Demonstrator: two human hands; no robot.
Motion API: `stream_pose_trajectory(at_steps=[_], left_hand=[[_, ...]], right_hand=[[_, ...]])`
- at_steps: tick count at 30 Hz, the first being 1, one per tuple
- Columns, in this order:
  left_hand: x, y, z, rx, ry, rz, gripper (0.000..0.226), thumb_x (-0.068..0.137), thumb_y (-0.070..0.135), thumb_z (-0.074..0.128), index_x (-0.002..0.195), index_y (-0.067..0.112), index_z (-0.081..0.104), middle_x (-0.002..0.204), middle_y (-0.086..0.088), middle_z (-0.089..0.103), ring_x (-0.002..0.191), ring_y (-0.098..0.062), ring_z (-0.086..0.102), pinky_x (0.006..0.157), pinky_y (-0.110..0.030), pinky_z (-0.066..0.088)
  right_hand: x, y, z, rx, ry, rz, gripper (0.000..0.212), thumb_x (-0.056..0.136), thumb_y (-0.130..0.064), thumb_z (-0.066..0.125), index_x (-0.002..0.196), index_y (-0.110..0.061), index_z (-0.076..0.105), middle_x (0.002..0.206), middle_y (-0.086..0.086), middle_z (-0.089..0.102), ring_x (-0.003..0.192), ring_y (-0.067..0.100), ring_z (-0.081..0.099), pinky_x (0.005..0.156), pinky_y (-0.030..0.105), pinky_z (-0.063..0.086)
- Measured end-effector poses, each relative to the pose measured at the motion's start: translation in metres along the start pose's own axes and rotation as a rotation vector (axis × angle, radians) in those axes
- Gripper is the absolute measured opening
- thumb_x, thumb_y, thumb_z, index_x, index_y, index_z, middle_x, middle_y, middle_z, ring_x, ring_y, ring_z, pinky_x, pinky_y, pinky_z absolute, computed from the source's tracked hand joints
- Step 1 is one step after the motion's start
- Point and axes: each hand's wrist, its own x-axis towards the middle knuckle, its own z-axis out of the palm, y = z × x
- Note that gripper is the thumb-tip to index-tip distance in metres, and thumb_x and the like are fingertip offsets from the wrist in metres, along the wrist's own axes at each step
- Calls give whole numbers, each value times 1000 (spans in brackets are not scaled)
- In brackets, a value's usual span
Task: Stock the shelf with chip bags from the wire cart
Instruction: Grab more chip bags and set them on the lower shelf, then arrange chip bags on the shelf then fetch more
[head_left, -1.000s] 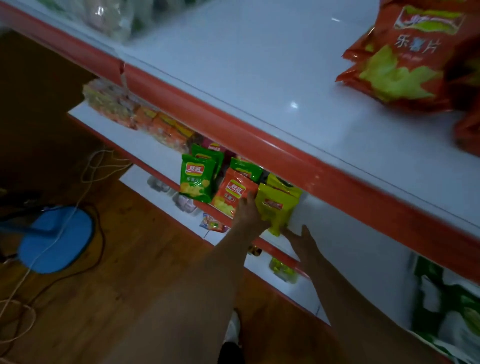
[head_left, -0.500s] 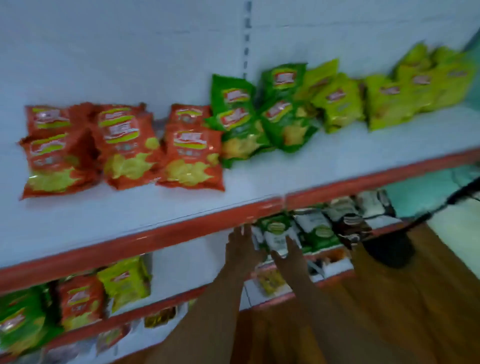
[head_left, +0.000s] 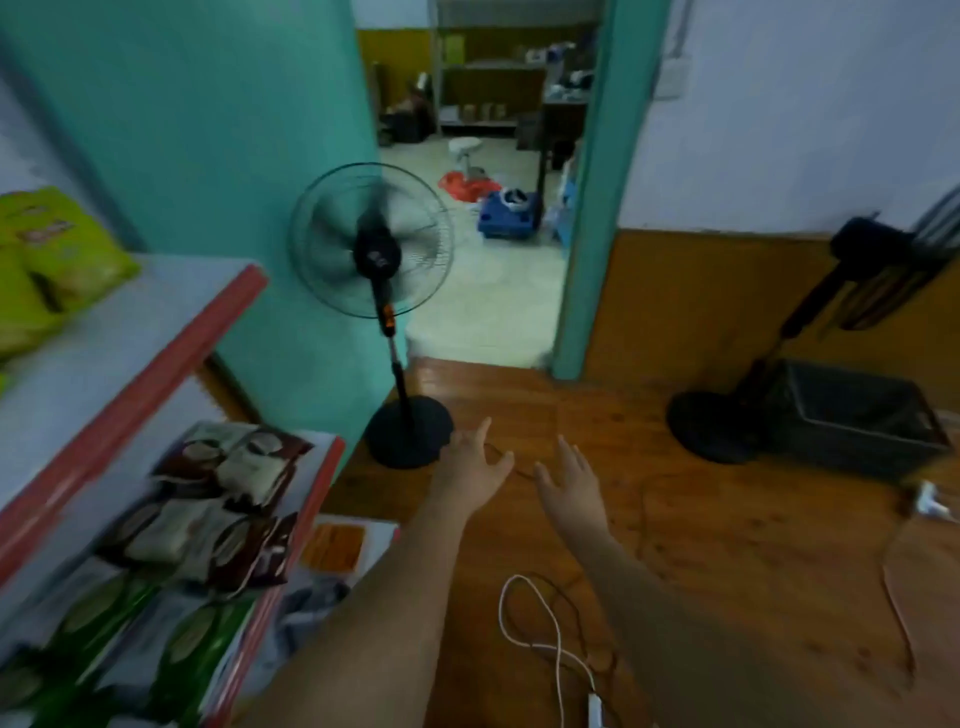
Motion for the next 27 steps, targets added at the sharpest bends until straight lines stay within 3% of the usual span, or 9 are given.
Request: stream_pose_trajectory(at_steps=[4,13,20,27], left_hand=[[41,109,69,62,-206,210,72,91,60,46,153,37,19,158,-2,24,145,-28,30,111,-50,39],[61,308,238,325,-657,718,70,94,57,45,155,31,19,152,-4,28,134,-28,40,107,-42,41],[40,426,340,506,-839,1106,68,93,57,45,153,35,22,150,-6,33,133,-31,39,108,-45,40],[-44,508,465,641,-1070,1335,69,93,57,45,153,35,21,149,-6,34,135,-32,38,105,-48,42]], right_hand=[[15,84,-84,39,223,246,65,96,-55,41,153,-32,21,162,0,17,148,25,20,115,45,31],[-7,241,-209,143,642,745,66,97,-55,40,154,-28,21,162,0,18,148,24,21,115,44,29],[-58,323,-255,246,941,1073,64,98,-47,43,154,-23,24,160,1,27,147,22,25,117,42,29],[-125,405,-288,346,1148,1337,64,97,-48,43,153,-22,25,159,1,28,146,21,25,117,41,28]])
